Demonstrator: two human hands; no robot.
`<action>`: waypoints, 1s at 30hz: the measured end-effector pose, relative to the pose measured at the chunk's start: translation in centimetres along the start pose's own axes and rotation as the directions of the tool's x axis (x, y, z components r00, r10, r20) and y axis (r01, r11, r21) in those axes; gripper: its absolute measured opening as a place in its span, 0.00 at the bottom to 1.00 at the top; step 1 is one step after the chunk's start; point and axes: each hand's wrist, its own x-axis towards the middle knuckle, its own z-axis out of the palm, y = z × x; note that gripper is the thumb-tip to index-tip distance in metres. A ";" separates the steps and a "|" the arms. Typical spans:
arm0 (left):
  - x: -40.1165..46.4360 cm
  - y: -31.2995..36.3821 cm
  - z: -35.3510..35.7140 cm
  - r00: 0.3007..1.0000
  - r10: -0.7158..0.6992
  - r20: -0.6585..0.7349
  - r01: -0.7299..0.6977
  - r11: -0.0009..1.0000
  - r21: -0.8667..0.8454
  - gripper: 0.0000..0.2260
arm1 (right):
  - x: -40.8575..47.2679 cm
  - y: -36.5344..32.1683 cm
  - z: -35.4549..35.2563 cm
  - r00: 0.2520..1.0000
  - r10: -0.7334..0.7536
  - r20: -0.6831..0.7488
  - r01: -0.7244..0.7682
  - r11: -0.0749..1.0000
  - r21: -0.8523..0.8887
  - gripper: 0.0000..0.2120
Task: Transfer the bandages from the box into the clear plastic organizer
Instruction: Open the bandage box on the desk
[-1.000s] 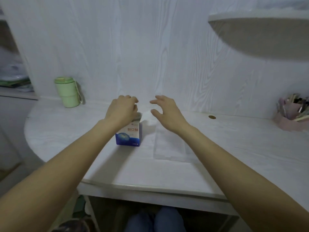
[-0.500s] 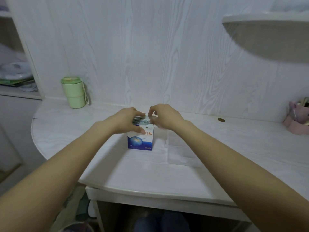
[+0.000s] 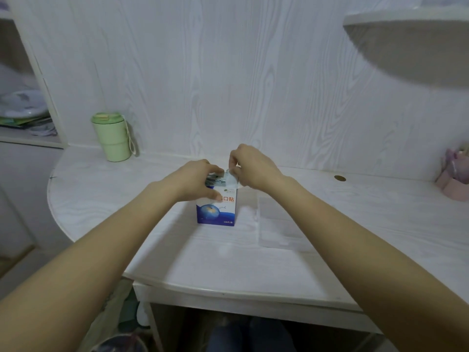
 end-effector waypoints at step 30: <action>-0.5 10.0 -0.5 0.990 0.130 -0.048 -0.137 0.880 -0.454 0.16 | -7.8 6.9 -3.8 0.964 0.188 -0.190 0.085 0.458 0.885 0.02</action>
